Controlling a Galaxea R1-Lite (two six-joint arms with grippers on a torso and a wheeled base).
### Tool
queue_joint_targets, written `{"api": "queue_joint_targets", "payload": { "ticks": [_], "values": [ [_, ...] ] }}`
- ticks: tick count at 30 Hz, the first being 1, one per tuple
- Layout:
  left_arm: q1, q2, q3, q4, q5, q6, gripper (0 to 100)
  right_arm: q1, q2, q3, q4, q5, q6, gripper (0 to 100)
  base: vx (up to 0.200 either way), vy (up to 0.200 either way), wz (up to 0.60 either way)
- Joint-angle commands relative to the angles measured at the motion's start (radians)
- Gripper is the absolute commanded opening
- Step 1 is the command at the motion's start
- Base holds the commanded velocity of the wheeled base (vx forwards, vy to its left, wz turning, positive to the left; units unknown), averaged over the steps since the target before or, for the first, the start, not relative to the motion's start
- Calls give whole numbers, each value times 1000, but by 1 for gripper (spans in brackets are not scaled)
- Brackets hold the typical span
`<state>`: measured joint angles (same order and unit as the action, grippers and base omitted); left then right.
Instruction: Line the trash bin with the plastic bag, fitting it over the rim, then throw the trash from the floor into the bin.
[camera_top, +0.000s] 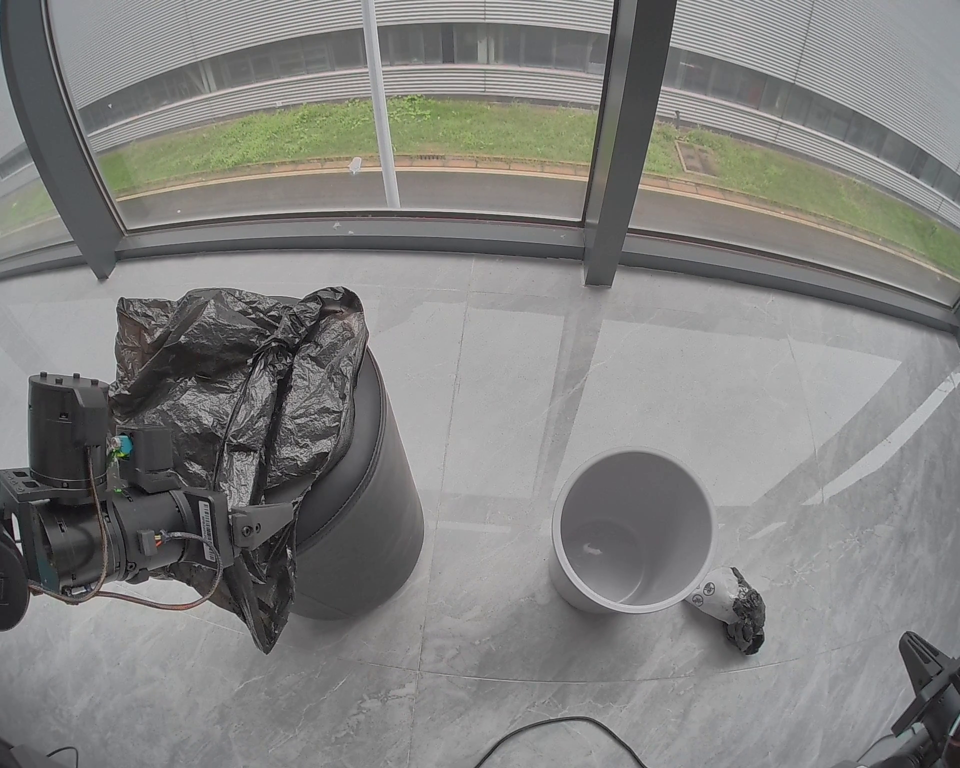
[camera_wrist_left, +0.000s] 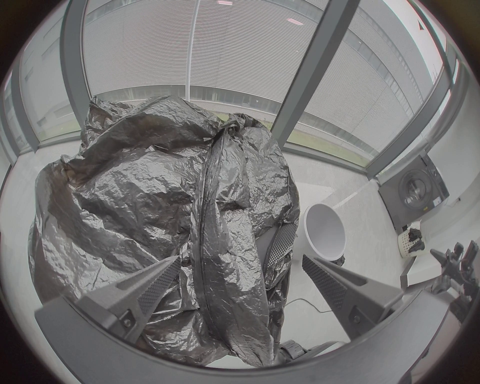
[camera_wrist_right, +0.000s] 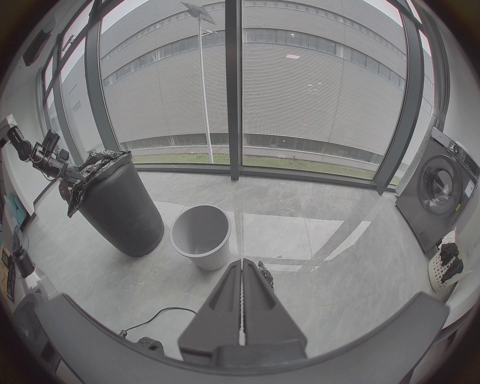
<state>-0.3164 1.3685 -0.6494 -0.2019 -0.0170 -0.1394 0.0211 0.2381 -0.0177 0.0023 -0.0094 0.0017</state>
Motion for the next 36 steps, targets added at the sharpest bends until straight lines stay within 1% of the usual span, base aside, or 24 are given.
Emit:
{"api": "queue_joint_targets", "payload": {
  "ticks": [1, 5, 6, 11, 15, 23, 25, 29, 32, 34, 36],
  "values": [
    [0, 44, -13, -2, 0, 23, 100, 0, -3, 16, -1, 0, 0, 0, 0, 0, 0],
    [7, 72, -36, -2, 2, 23, 100, 0, -6, 16, -1, 0, 0, 0, 0, 0, 0],
    [13, 75, -38, -2, 3, 24, 0, 0, -6, 16, -1, 0, 0, 0, 0, 0, 0],
    [43, 76, -29, -21, 6, 38, 0, 0, -5, 16, -1, 0, 0, 0, 0, 0, 0],
    [69, 69, -26, -24, -3, 95, 0, 0, 0, 16, -1, 0, 0, 0, 0, 0, 0],
    [77, 24, -41, -33, -4, 133, 0, -7, 9, 16, -1, 0, 1, 0, 0, 0, 0],
    [77, 4, -65, -53, -3, 149, 0, -15, 9, 16, -1, 2, 0, 0, 0, 0, 0],
    [74, -22, -158, -70, 0, 231, 0, -16, 3, 16, -1, 2, 0, 0, 0, 0, 0],
    [56, -23, -210, -70, 0, 297, 0, -10, 12, 16, -1, 2, 0, 0, 0, 0, 0],
    [3, -19, -265, -68, 3, 348, 0, -7, 30, 16, -1, 2, 0, 0, 0, 0, 0],
    [-40, -11, -312, -70, 6, 374, 0, -1, 41, 16, 1, 5, -6, 0, 0, 0, 0]
  ]
}}
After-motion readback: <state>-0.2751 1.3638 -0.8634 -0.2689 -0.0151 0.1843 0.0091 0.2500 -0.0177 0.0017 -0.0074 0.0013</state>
